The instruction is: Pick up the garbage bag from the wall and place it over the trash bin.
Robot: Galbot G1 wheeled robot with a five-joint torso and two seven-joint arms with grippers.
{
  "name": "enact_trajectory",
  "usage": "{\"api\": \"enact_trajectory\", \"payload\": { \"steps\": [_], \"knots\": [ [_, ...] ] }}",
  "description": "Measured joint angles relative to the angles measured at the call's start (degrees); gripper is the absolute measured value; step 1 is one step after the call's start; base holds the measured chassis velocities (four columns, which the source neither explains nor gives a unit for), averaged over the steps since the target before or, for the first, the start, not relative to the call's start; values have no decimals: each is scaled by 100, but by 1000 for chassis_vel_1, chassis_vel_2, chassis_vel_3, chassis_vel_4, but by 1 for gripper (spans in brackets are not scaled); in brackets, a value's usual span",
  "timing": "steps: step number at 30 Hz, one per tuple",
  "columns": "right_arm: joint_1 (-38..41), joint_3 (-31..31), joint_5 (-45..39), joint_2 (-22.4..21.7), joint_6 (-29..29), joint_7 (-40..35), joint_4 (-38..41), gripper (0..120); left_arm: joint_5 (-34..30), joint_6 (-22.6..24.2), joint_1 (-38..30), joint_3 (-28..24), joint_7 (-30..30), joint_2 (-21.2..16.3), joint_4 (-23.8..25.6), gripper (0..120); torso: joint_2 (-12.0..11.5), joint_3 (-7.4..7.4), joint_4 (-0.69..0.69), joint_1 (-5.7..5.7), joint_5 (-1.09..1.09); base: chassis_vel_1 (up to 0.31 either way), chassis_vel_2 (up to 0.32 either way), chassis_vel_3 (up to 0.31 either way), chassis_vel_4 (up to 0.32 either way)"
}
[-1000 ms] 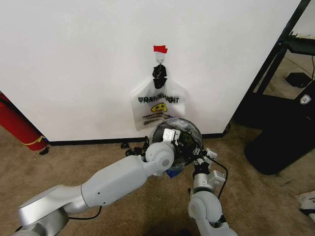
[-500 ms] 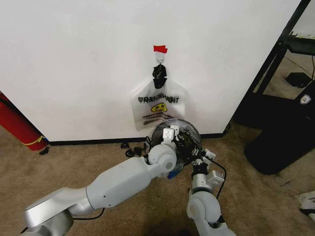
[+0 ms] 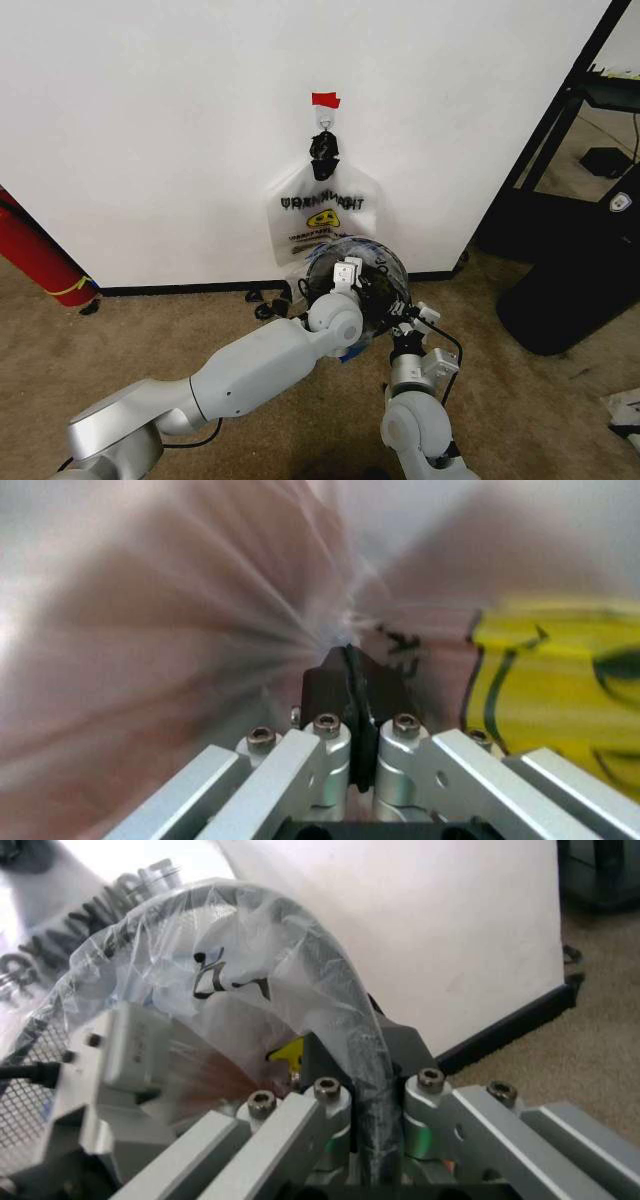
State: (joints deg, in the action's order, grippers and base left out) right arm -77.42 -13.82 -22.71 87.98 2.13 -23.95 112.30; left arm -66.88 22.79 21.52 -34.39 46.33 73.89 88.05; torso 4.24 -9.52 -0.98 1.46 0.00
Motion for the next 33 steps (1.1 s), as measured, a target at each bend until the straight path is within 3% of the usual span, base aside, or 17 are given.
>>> {"api": "enact_trajectory", "payload": {
  "steps": [5,14,33],
  "knots": [
    [-50,62,288,27,90,117,-52,1,-61,88,-19,-39,-112,-5,-10,0,0,0,0,0,0,0,0,0,0],
    [-110,66,210,-2,111,150,-58,1,-300,-248,-17,8,-671,-100,79,0,0,0,0,0,0,0,0,0,0],
    [-233,243,112,-23,55,347,149,1,-66,17,-8,-78,-634,-59,-270,0,0,0,-1,0,0,0,0,0,0]
  ]
}}
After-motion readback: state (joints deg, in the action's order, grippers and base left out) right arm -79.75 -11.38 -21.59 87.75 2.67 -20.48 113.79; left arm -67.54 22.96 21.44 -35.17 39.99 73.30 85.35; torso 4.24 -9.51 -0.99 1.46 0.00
